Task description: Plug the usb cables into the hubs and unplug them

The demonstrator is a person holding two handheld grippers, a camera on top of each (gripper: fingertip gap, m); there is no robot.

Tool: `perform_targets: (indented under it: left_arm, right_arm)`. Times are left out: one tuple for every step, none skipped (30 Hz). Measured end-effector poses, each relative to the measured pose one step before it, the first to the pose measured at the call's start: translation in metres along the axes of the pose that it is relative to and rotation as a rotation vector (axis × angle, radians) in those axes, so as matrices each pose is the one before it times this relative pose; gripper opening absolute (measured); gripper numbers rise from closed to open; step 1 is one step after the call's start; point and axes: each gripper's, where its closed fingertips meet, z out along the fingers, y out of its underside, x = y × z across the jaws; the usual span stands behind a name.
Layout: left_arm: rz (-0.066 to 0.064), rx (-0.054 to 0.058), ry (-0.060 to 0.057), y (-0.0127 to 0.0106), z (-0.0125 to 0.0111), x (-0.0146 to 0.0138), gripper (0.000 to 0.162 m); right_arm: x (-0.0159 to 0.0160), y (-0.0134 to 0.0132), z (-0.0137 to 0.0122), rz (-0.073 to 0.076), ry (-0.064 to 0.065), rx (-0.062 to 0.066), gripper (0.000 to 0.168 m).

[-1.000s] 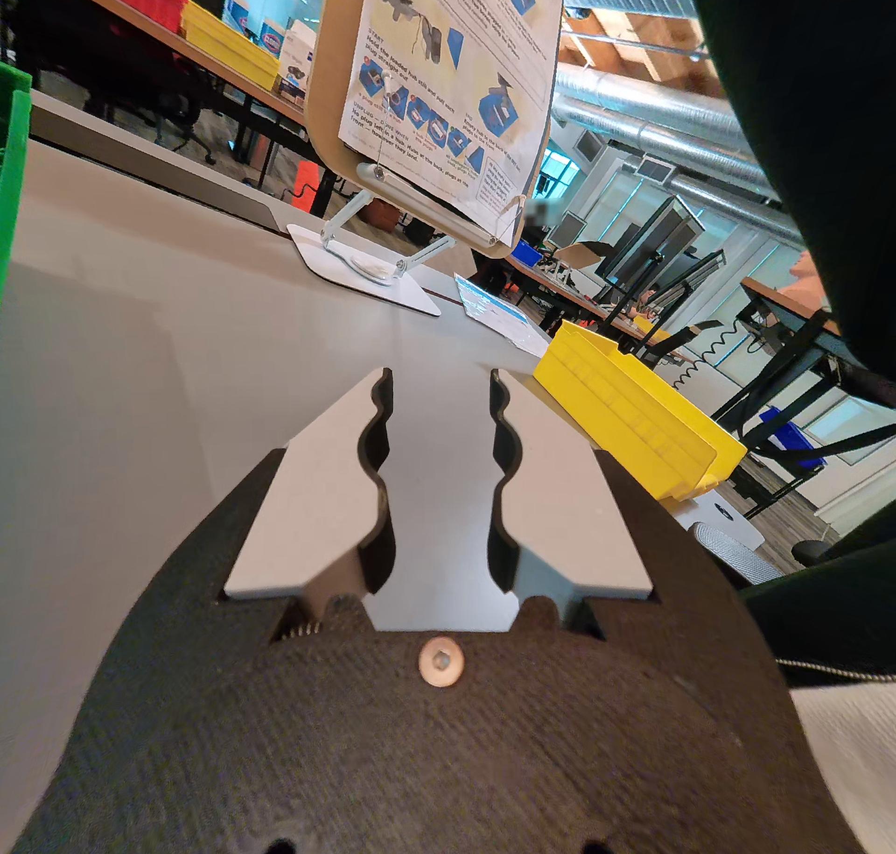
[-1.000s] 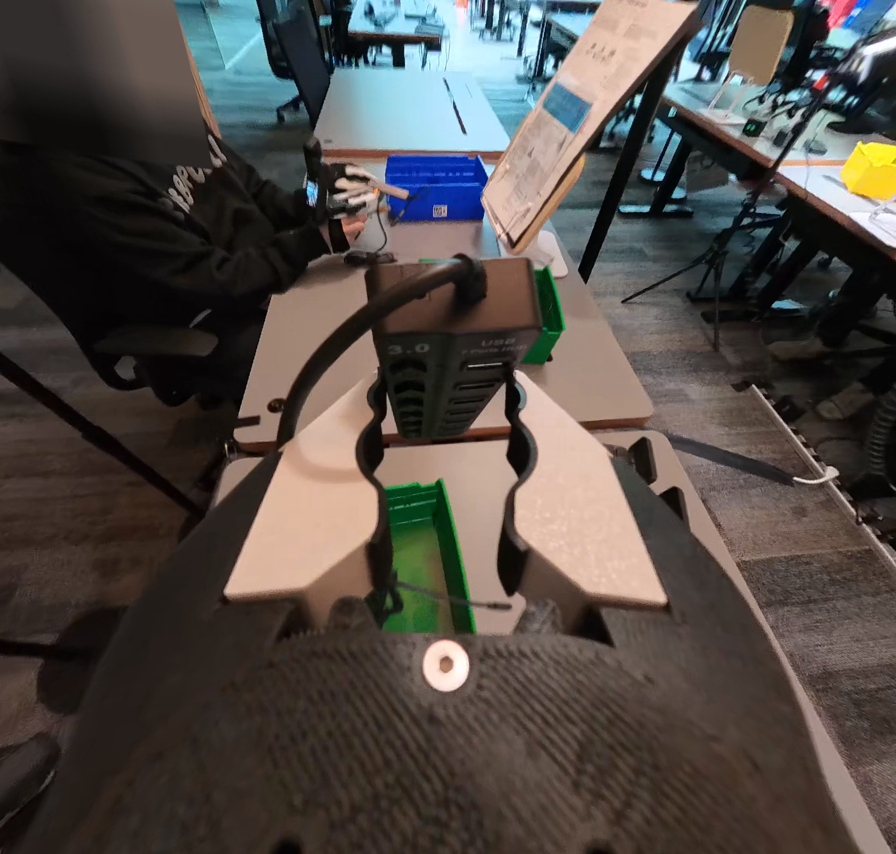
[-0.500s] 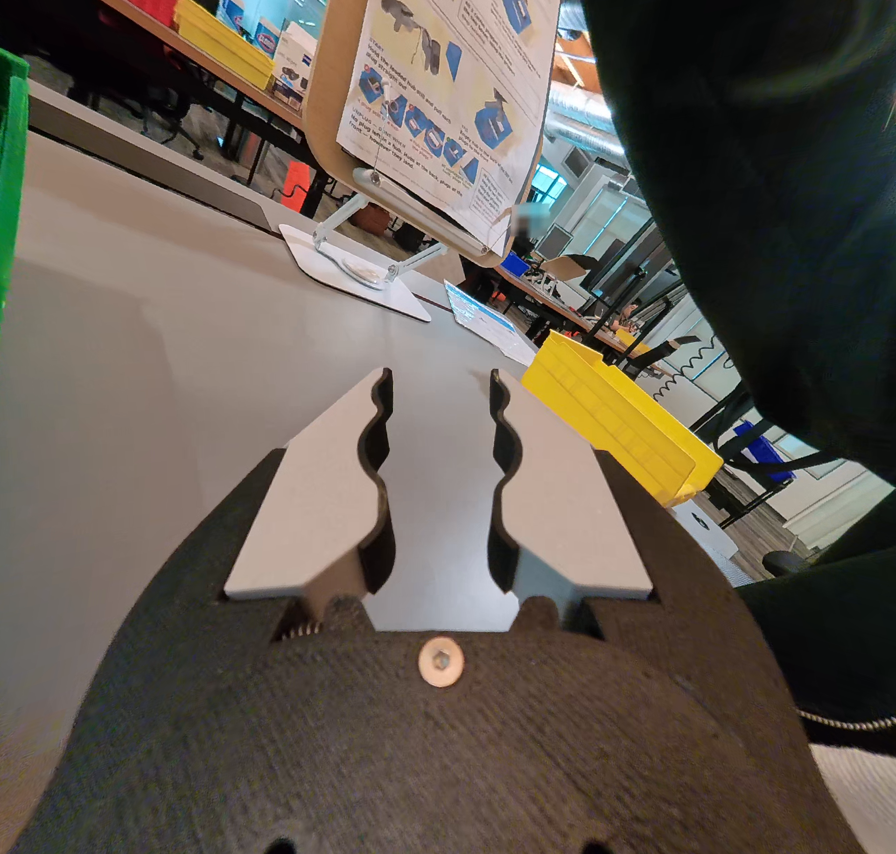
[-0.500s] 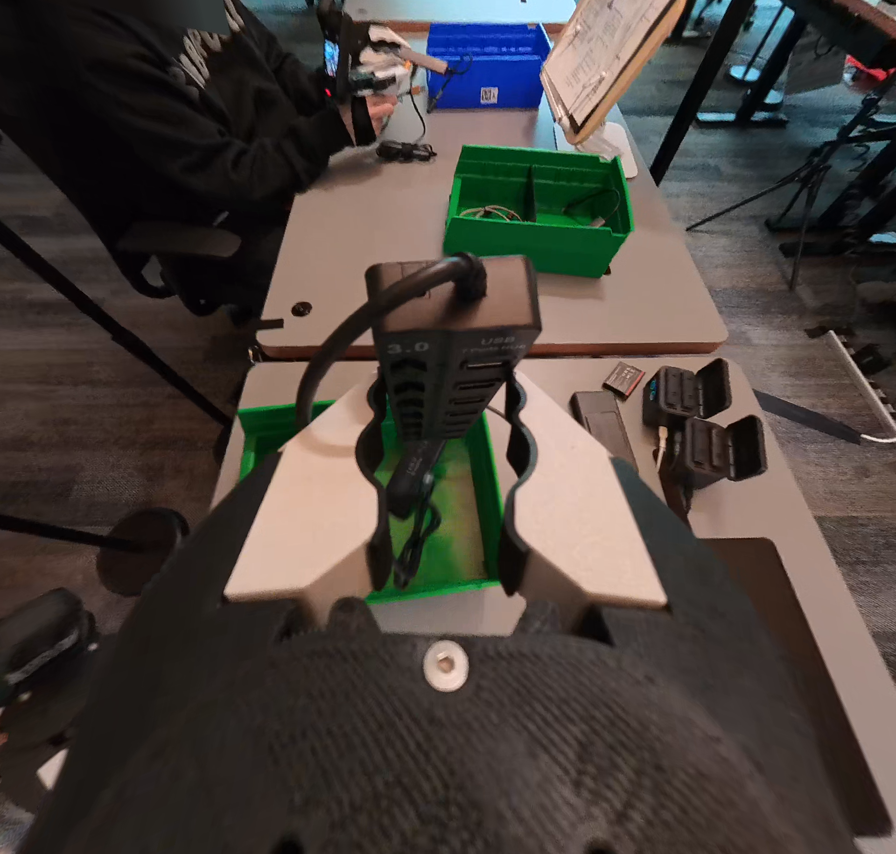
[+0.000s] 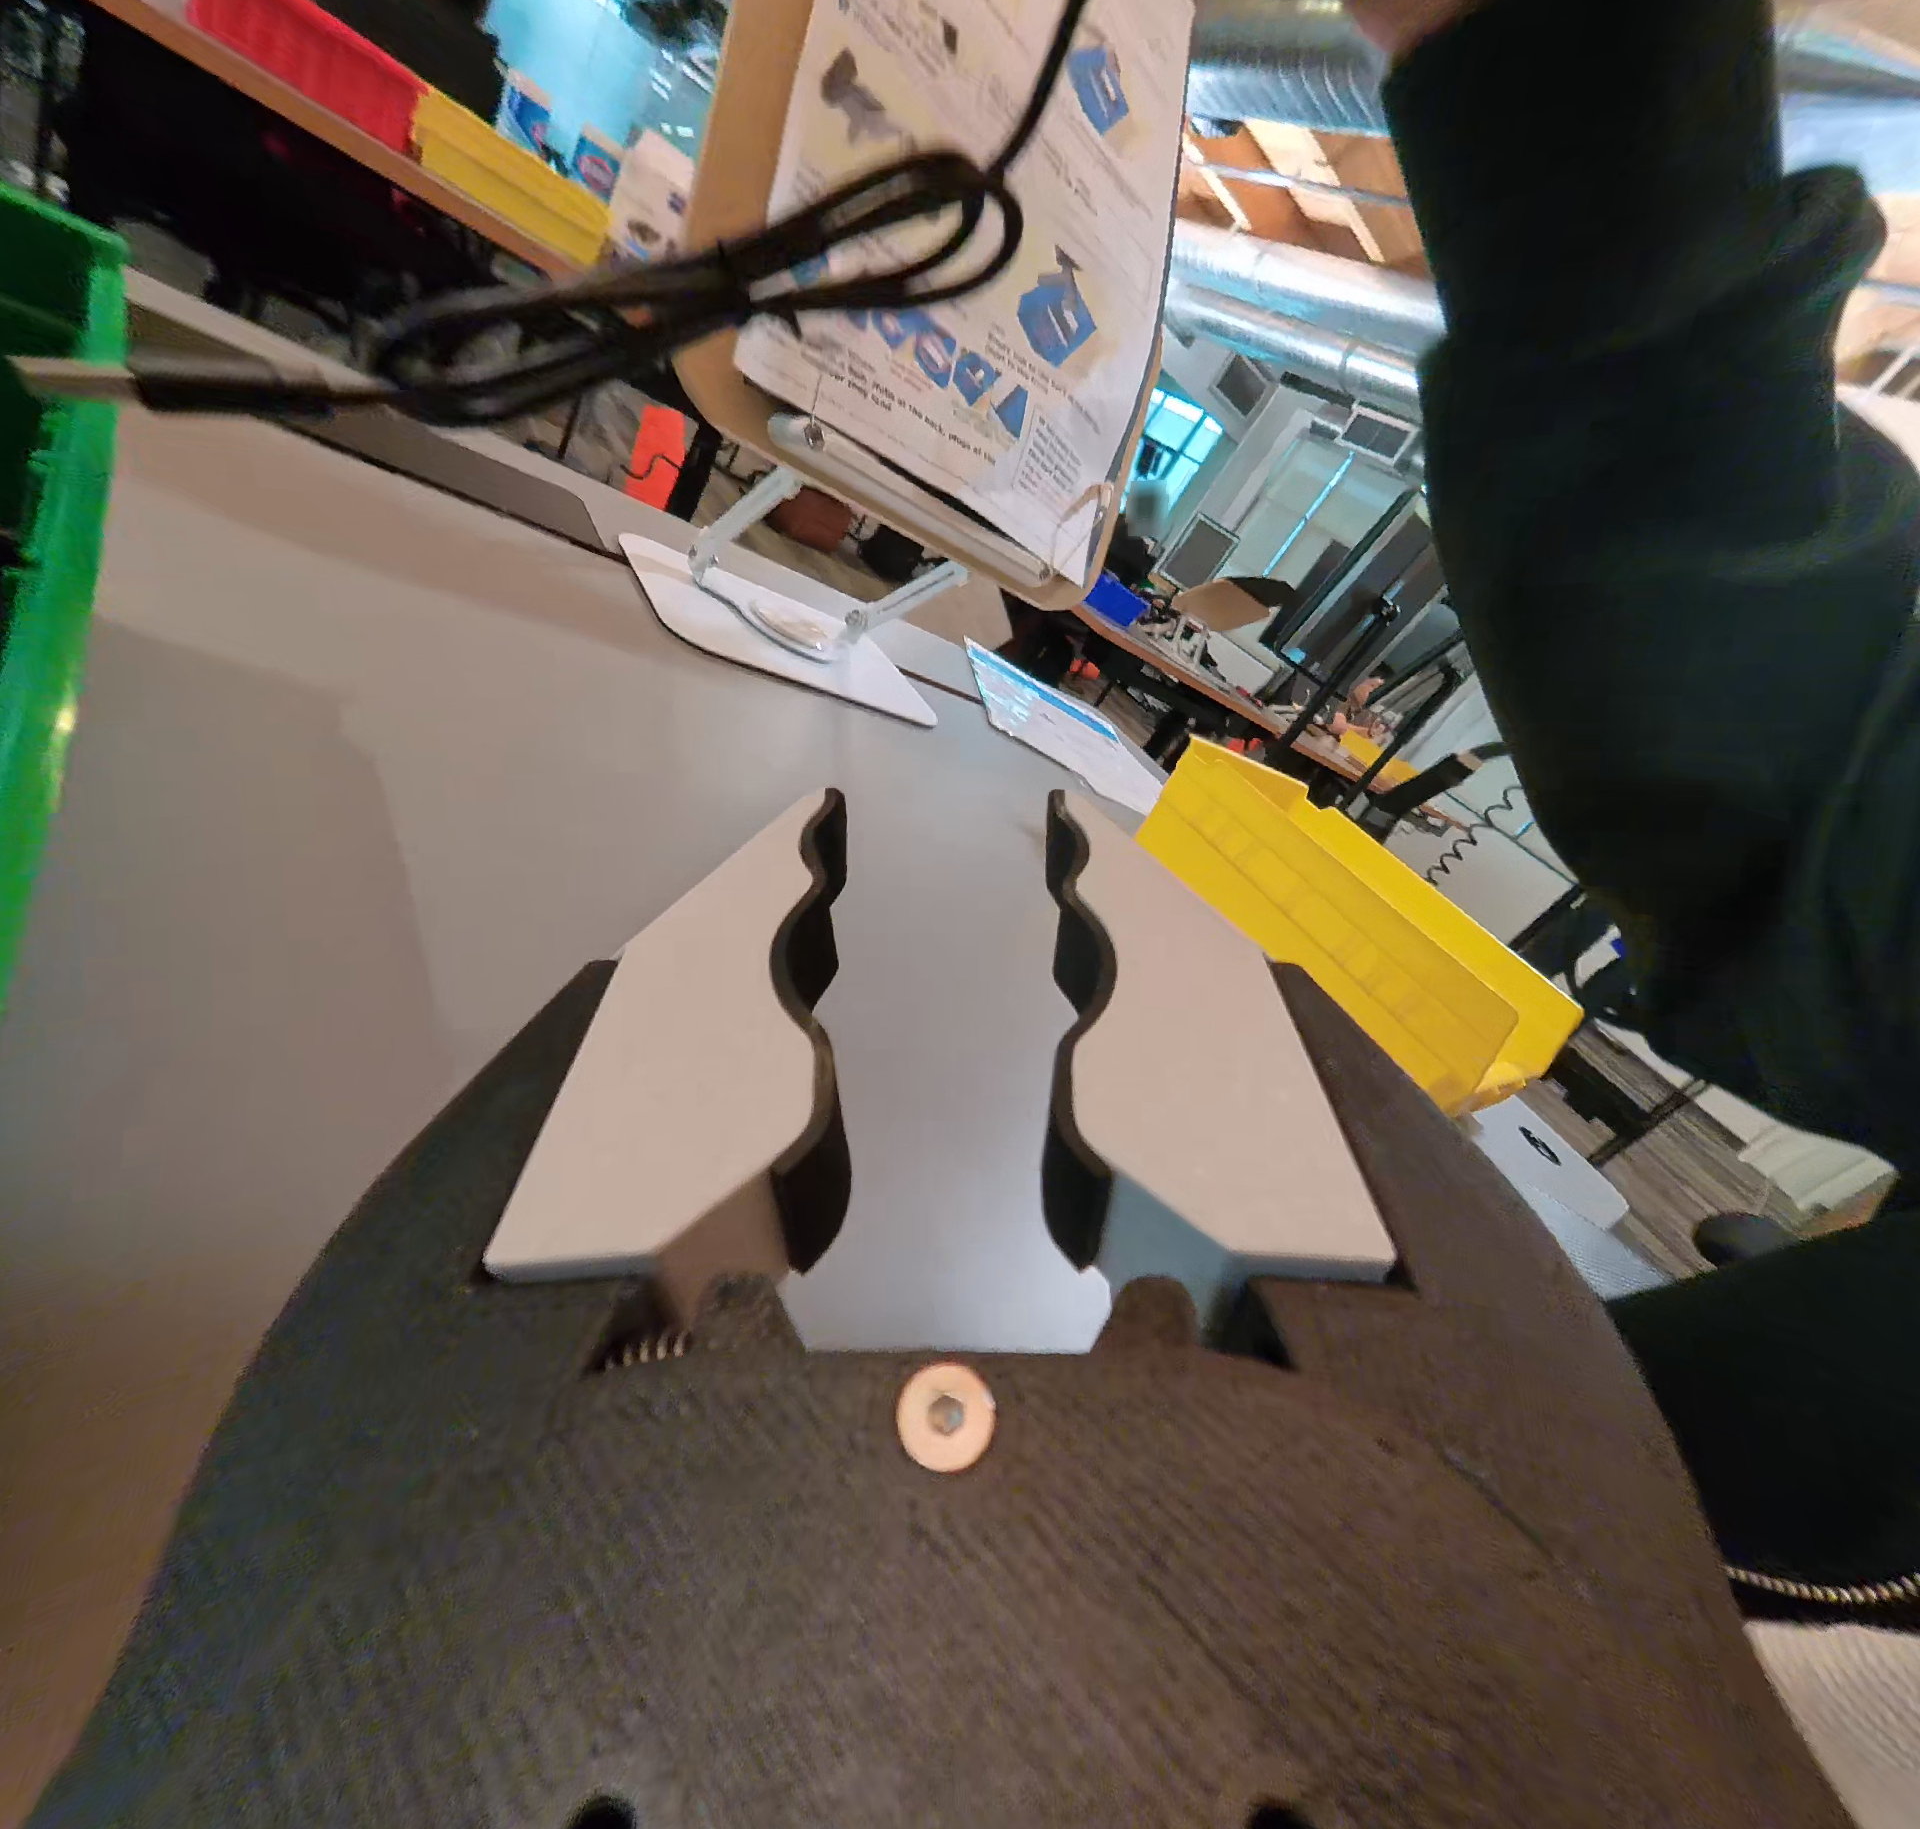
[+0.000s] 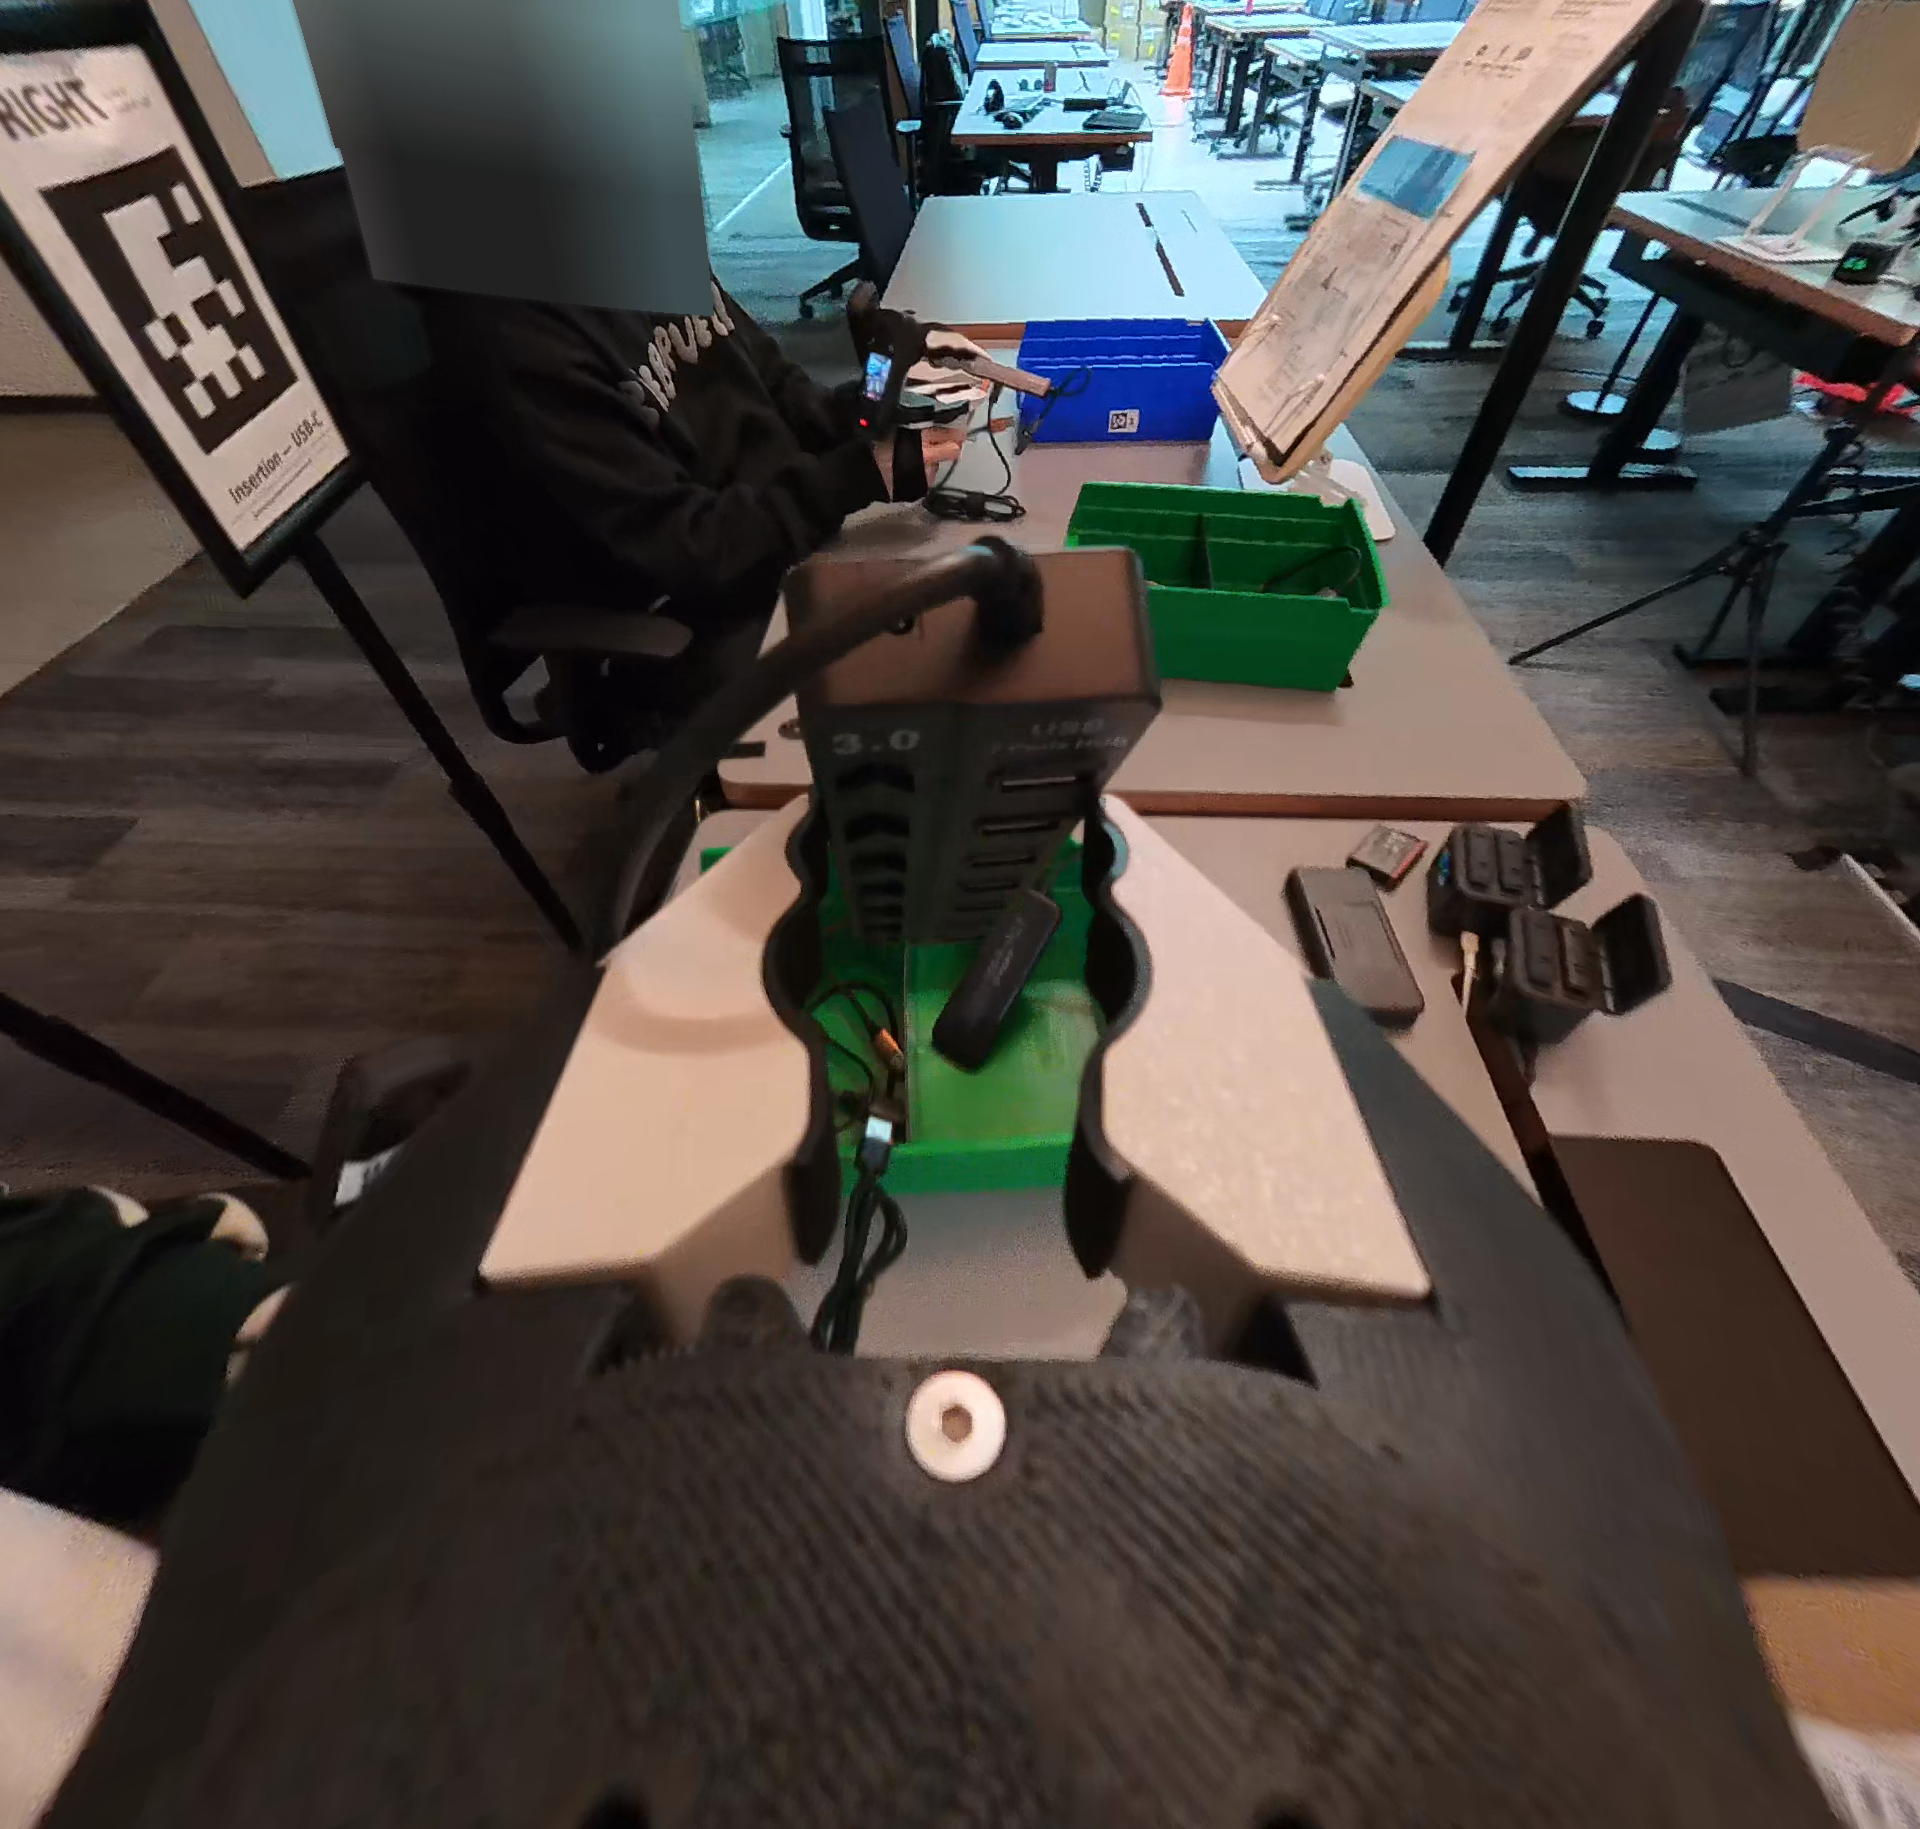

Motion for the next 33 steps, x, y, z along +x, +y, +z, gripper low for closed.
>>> perform_targets:
  left_arm:
    - [0.0093, 0.0209, -0.0059, -0.00373, -0.00152, -0.00019, 0.035]
    - [0.0104, 0.0225, -0.0049, -0.004, -0.00157, 0.00015, 0.035]
    - [0.0089, 0.0219, -0.0054, -0.00381, -0.00161, -0.00013, 0.034]
    - [0.0074, 0.0193, -0.0059, -0.00331, -0.00123, -0.0003, 0.034]
    - [0.0069, 0.0152, -0.0051, -0.0025, -0.00098, -0.00022, 0.034]
    - [0.0071, 0.0088, -0.0032, -0.00128, -0.00041, 0.0001, 0.034]
    - [0.0083, 0.002, -0.0049, -0.00025, 0.00009, 0.00007, 0.034]
    - [0.0135, -0.0005, -0.0059, 0.00036, 0.00035, 0.00034, 0.034]
    - [0.0223, -0.0017, -0.0062, 0.00064, 0.00052, 0.00095, 0.034]
    - [0.0331, -0.0021, -0.0139, 0.00056, 0.0005, 0.00066, 0.035]
    - [0.0462, 0.0004, -0.0223, 0.00011, 0.00041, 0.00014, 0.035]
    - [0.0569, -0.0001, -0.0239, 0.00041, 0.00052, 0.00051, 0.035]
    - [0.0603, -0.0045, -0.0253, 0.00104, 0.00101, 0.00051, 0.036]
    - [0.0556, -0.0078, -0.0256, 0.00173, 0.0019, 0.00091, 0.038]
    - [0.0468, -0.0072, -0.0239, 0.00205, 0.00328, 0.00172, 0.04]
    - [0.0389, -0.01, -0.0166, 0.00307, 0.00477, 0.0035, 0.042]
    - [0.0327, -0.0158, -0.0157, 0.00379, 0.0065, 0.00429, 0.044]
    - [0.0278, -0.021, -0.0117, 0.00381, 0.00804, 0.0059, 0.049]
    - [0.0288, -0.0258, 0.006, 0.00327, 0.00904, 0.0096, 0.056]
    - [0.0312, -0.0275, 0.0171, 0.0028, 0.0092, 0.01189, 0.062]
    - [0.03, -0.0166, 0.0156, 0.00115, 0.00949, 0.0122, 0.067]
    - [0.0314, -0.0075, 0.0228, -0.00022, 0.00973, 0.01356, 0.071]
    - [0.0323, -0.0082, 0.0226, -0.00028, 0.00987, 0.01301, 0.072]
    - [0.0261, -0.0107, 0.0119, 0.00004, 0.00993, 0.01057, 0.071]
    - [0.0198, -0.013, 0.0196, 0.00035, 0.00946, 0.01045, 0.069]
    - [0.0107, -0.015, 0.0125, 0.00069, 0.00861, 0.00785, 0.061]
    - [-0.0016, -0.0024, -0.0077, -0.00091, 0.0066, 0.00328, 0.043]
    - [-0.0161, 0.0131, -0.0183, -0.00221, 0.00473, 0.0004, 0.024]
    - [-0.0269, -0.0065, 0.0275, 0.00184, 0.00395, 0.00523, 0.024]
    - [-0.0488, -0.0155, 0.0462, 0.00427, 0.00306, 0.00545, 0.022]
    - [-0.0575, -0.0194, 0.0369, 0.00596, 0.00258, 0.00225, 0.022]
    - [-0.0496, -0.0146, 0.0201, 0.00594, 0.00198, -0.00069, 0.021]
    - [-0.0555, -0.0101, 0.0163, 0.00526, 0.00136, -0.00279, 0.02]
  right_arm:
    - [-0.00189, 0.00509, -0.01181, 0.0008, 0.0129, -0.0008, 0.049]
    - [-0.00164, 0.0051, -0.01176, 0.001, 0.0139, -0.0018, 0.049]
    - [-0.00165, 0.00556, -0.01174, -0.0016, 0.0145, -0.0055, 0.049]
    - [-0.00178, 0.00633, -0.01143, -0.0069, 0.0156, -0.0096, 0.049]
    - [-0.00148, 0.00702, -0.01113, -0.0121, 0.0211, -0.0114, 0.049]
    - [-0.00087, 0.00782, -0.01092, -0.0129, 0.0291, -0.0106, 0.049]
    - [-0.00043, 0.00878, -0.01039, -0.008, 0.0311, -0.0111, 0.049]
    - [-0.00091, 0.01033, -0.00928, 0.0012, 0.0269, -0.0131, 0.049]
    - [-0.00164, 0.01199, -0.008, 0.0084, 0.021, -0.0154, 0.049]
    - [-0.00223, 0.0134, -0.00653, 0.0099, 0.0183, -0.018, 0.049]
    - [-0.00246, 0.01452, -0.00525, 0.0065, 0.0208, -0.0199, 0.049]
    - [-0.00205, 0.01522, -0.00428, 0.0024, 0.0277, -0.0202, 0.049]
    - [-0.00072, 0.01551, -0.0034, 0.0009, 0.0385, -0.0197, 0.049]
    - [-0.00005, 0.01592, -0.00251, -0.0032, 0.0425, -0.0232, 0.049]
    - [-0.0007, 0.0163, -0.00159, -0.006, 0.0362, -0.0307, 0.049]
    - [-0.00171, 0.01583, -0.00054, -0.0003, 0.0269, -0.0341, 0.049]
    - [-0.00319, 0.0144, 0.0004, 0.0073, 0.0136, -0.0317, 0.049]
    - [-0.00479, 0.01224, 0.00112, 0.0135, -0.0027, -0.0255, 0.049]
    - [-0.00578, 0.01014, 0.00176, 0.0204, -0.016, -0.0185, 0.049]
    - [-0.00577, 0.00841, 0.00204, 0.0248, -0.0242, -0.0139, 0.049]
    - [-0.00551, 0.00693, 0.00247, 0.0231, -0.0276, -0.0107, 0.049]
    - [-0.00509, 0.0062, 0.00301, 0.017, -0.0263, -0.0091, 0.049]
    - [-0.00403, 0.00585, 0.0033, 0.0086, -0.0194, -0.0096, 0.049]
    - [-0.00256, 0.00591, 0.00312, 0.0004, -0.0078, -0.0109, 0.049]
    - [-0.00078, 0.00587, 0.0022, -0.0069, 0.0057, -0.0112, 0.049]
    - [0.00152, 0.00543, 0.00065, -0.0081, 0.0192, -0.008, 0.049]
    - [0.00343, 0.00414, -0.00087, 0.0, 0.0272, 0.0039, 0.05]
    - [0.00239, 0.00201, -0.00139, 0.0046, 0.0182, 0.0195, 0.049]
    - [-0.00043, 0.00096, -0.00192, -0.001, -0.0031, 0.0231, 0.05]
    - [-0.00101, 0.00159, -0.00331, -0.0016, -0.0149, 0.0122, 0.049]
    - [0.00164, 0.00136, -0.00461, 0.0115, -0.0071, 0.0069, 0.054]
    - [0.00458, -0.00009, -0.00582, 0.0205, 0.0051, 0.0181, 0.065]
    - [0.00548, -0.00123, -0.0064, 0.0217, 0.0068, 0.0328, 0.07]
